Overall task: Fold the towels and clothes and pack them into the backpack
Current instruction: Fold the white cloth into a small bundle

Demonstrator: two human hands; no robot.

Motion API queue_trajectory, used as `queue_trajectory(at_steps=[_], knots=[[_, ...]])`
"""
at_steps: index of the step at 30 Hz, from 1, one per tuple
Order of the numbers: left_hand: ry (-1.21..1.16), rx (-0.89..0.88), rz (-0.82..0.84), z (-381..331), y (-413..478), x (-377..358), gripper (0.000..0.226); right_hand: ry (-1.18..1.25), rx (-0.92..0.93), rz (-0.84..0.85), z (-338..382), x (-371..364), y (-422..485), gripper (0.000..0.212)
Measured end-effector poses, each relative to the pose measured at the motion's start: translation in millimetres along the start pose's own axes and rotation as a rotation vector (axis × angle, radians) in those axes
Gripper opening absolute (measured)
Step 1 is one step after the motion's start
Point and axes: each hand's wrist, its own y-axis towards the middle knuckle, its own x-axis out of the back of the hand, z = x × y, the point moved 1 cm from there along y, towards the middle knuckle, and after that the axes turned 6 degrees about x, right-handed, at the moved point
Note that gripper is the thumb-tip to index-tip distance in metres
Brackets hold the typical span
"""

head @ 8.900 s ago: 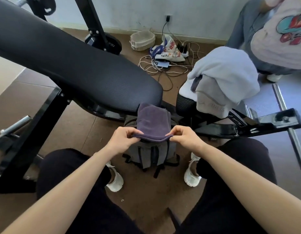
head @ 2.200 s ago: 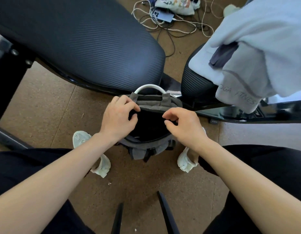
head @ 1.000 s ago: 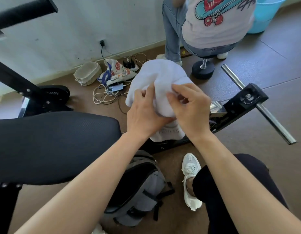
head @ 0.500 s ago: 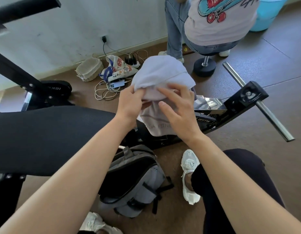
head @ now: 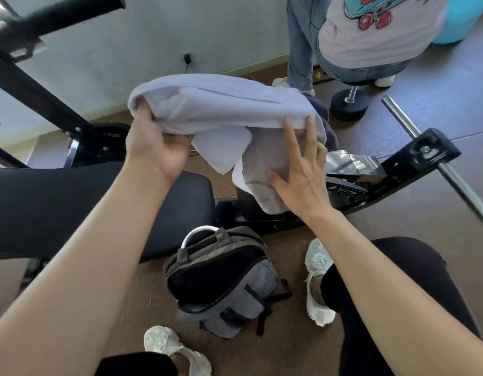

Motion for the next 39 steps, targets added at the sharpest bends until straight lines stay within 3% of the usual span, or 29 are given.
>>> queue_trajectory(at_steps=[4, 7, 13, 17, 22, 24, 28, 32, 35, 39], knots=[[-0.003, -0.150, -0.028, -46.7, -12.4, 18.9, 0.064, -0.111, -0.014, 0.033, -1.6, -0.9, -1.9, 0.089], [0.114, -0.145, -0.024, -70.6, -28.5, 37.3, 0.068, -0.184, -0.050, 0.047, 4.8, -0.1, -2.2, 0.085], [0.477, -0.035, -0.140, -66.3, -69.9, 73.9, 0.038, -0.260, -0.016, 0.071, 39.9, -0.4, -13.0, 0.081], [0.651, -0.149, -0.304, -56.3, -90.2, 103.6, 0.028, 0.034, 0.097, 0.059, 79.3, -6.7, -31.6, 0.066], [1.074, -0.232, -0.283, -24.5, -119.4, 123.5, 0.042, 0.587, 0.108, 0.327, 151.6, -13.3, -81.7, 0.074], [1.182, -0.233, -0.272, -13.2, -129.2, 128.1, 0.043, 0.657, 0.082, 0.329, 171.3, -14.5, -94.4, 0.059], [1.326, -0.278, -0.212, -3.0, -146.3, 139.6, 0.042, 0.602, 0.014, 0.292, 181.1, -17.8, -102.9, 0.009], [1.513, -0.397, -0.265, -9.8, -166.1, 171.0, 0.008, 0.509, 0.016, 0.283, 167.0, -10.2, -103.8, 0.020], [1.591, -0.389, -0.305, -17.2, -183.5, 200.2, 0.026, 0.495, -0.001, 0.294, 156.4, 4.7, -98.8, 0.026], [1.669, -0.405, -0.431, -23.3, -197.3, 233.8, 0.015, 0.497, -0.041, 0.291, 152.8, 23.0, -93.1, 0.031]])
